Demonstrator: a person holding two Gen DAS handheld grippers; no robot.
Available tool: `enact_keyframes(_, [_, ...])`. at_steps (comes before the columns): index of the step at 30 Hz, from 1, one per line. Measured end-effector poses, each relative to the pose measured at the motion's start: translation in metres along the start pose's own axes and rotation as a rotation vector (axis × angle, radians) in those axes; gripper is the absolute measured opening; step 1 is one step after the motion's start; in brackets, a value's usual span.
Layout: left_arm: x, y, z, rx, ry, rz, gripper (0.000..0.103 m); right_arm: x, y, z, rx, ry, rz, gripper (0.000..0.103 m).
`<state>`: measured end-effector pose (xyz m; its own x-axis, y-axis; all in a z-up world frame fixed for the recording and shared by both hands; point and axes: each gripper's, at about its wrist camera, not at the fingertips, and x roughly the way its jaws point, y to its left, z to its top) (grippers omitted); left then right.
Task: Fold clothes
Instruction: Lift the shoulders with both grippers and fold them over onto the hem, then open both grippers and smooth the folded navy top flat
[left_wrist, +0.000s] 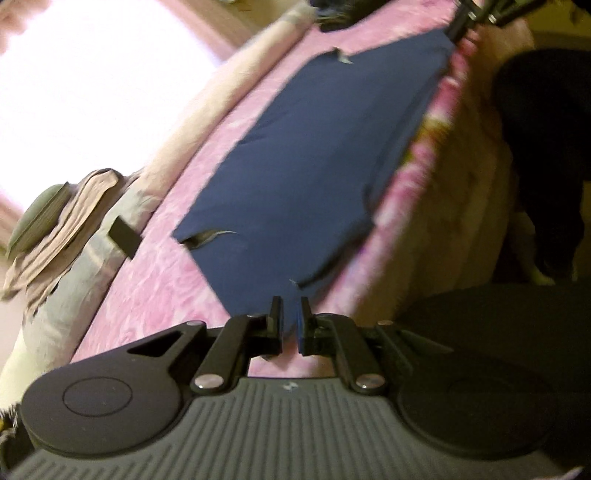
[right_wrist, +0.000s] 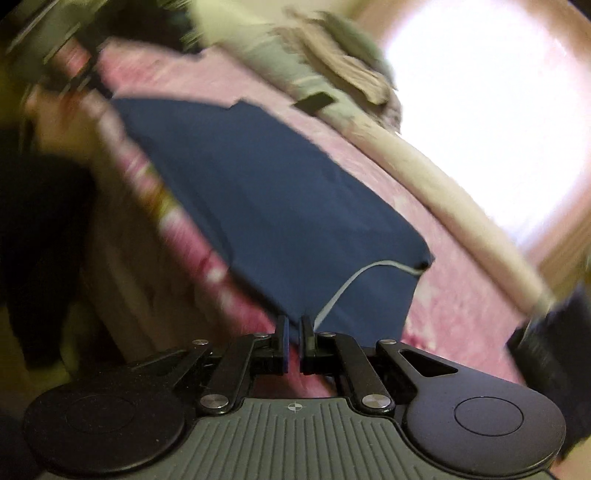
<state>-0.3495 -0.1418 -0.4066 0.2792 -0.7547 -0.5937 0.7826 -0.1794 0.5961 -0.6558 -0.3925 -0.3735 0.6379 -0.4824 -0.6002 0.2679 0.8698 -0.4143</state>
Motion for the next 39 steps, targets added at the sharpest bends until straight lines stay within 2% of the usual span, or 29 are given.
enact_keyframes(4, [0.017,0.018,0.013,-0.106,0.012,0.001,0.006,0.018,-0.006,0.021,0.096,-0.012,0.035,0.001])
enact_keyframes(6, [0.032,0.027,0.02,-0.139,0.023,-0.005,0.006,0.031,-0.005,0.027,0.099,0.008,0.053,0.001])
enact_keyframes(11, [0.079,0.052,0.041,-0.129,0.036,-0.01,0.007,0.049,-0.012,0.032,0.102,0.033,0.063,0.003])
enact_keyframes(12, [0.091,0.059,0.045,-0.13,0.039,-0.013,0.007,0.051,-0.015,0.034,0.11,0.032,0.061,0.014])
enact_keyframes(13, [0.104,0.066,0.05,-0.131,0.042,-0.016,0.007,0.054,-0.018,0.036,0.118,0.03,0.059,0.053])
enact_keyframes(14, [0.116,0.074,0.054,-0.132,0.046,-0.019,0.007,0.056,-0.025,0.039,0.127,0.021,0.05,0.076])
enact_keyframes(17, [0.154,0.097,0.071,-0.132,0.046,-0.019,0.007,0.07,-0.053,0.051,0.176,0.0,0.02,0.076])
enact_keyframes(21, [0.202,0.127,0.094,-0.182,0.062,-0.067,0.007,0.108,-0.102,0.076,0.23,0.018,-0.006,0.076])
enact_keyframes(25, [0.239,0.146,0.113,-0.221,0.063,-0.115,0.007,0.156,-0.151,0.105,0.345,0.04,0.051,0.076])
enact_keyframes(28, [0.26,0.155,0.115,-0.232,0.086,-0.13,0.007,0.2,-0.179,0.111,0.437,0.091,0.113,0.074])
enact_keyframes(30, [0.268,0.161,0.107,-0.223,0.103,-0.121,0.008,0.221,-0.195,0.101,0.471,0.126,0.117,0.074])
enact_keyframes(32, [0.268,0.171,0.095,-0.232,0.114,-0.118,0.01,0.225,-0.213,0.082,0.527,0.128,0.151,0.074])
enact_keyframes(34, [0.268,0.18,0.085,-0.22,0.161,-0.093,0.01,0.218,-0.227,0.067,0.556,0.125,0.167,0.074])
enact_keyframes(37, [0.264,0.196,0.077,-0.236,0.186,-0.079,0.016,0.212,-0.234,0.069,0.537,0.135,0.173,0.074])
enact_keyframes(39, [0.258,0.209,0.08,-0.281,0.162,-0.078,0.016,0.219,-0.232,0.081,0.52,0.127,0.195,0.074])
